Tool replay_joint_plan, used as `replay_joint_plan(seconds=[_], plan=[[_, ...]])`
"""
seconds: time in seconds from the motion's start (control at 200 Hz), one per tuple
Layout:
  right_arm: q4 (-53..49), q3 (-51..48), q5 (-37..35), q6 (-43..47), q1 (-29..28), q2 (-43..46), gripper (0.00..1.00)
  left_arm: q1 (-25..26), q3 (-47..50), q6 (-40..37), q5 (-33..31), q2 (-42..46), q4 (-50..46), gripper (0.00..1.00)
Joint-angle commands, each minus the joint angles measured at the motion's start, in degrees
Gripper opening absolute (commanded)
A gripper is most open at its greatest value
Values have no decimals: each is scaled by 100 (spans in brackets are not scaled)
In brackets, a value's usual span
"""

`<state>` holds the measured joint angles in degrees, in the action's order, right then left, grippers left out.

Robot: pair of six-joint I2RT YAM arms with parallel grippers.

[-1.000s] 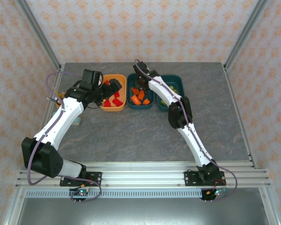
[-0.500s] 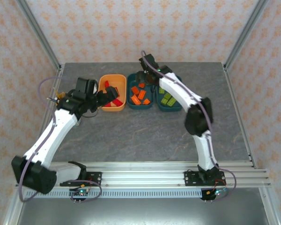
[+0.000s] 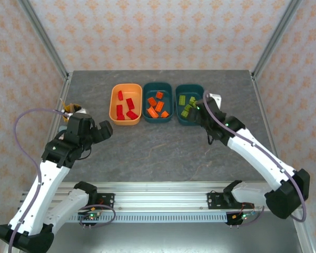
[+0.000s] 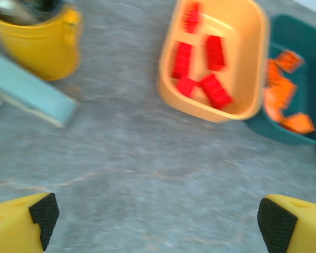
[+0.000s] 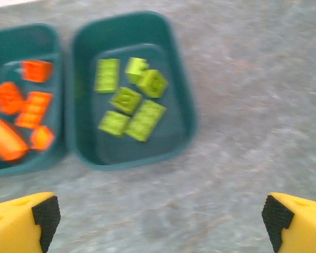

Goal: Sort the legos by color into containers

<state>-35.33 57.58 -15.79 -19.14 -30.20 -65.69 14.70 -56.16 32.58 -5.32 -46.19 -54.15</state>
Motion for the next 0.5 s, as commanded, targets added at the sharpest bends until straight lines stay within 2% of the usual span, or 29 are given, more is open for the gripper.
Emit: replay_joint_plan(seconds=[0.0, 0.09, 0.145, 0.21, 0.355, 0.495], plan=[[629, -993, -439, 422, 698, 567, 100, 43, 276, 243, -1962, 101, -402, 100], [1345, -1669, -134, 691, 1248, 915, 100, 46, 903, -419, -2272, 678, 631, 100], [1737, -1929, -193, 894, 1394, 990, 100, 43, 1355, -704, -2577, 933, 1231, 100], [2414, -2206, -229, 1257, 1454, 964, 100, 6, 1670, -1035, -2634, 901, 1745, 100], [3712, -2456, -183, 1787, 1552, 199, 100, -49, 1975, -1893, -2104, -233, 2952, 100], [5248, -2619, 245, 1983, 1939, -840, 100, -336, 2486, -2293, -2027, -1290, 5069, 100]])
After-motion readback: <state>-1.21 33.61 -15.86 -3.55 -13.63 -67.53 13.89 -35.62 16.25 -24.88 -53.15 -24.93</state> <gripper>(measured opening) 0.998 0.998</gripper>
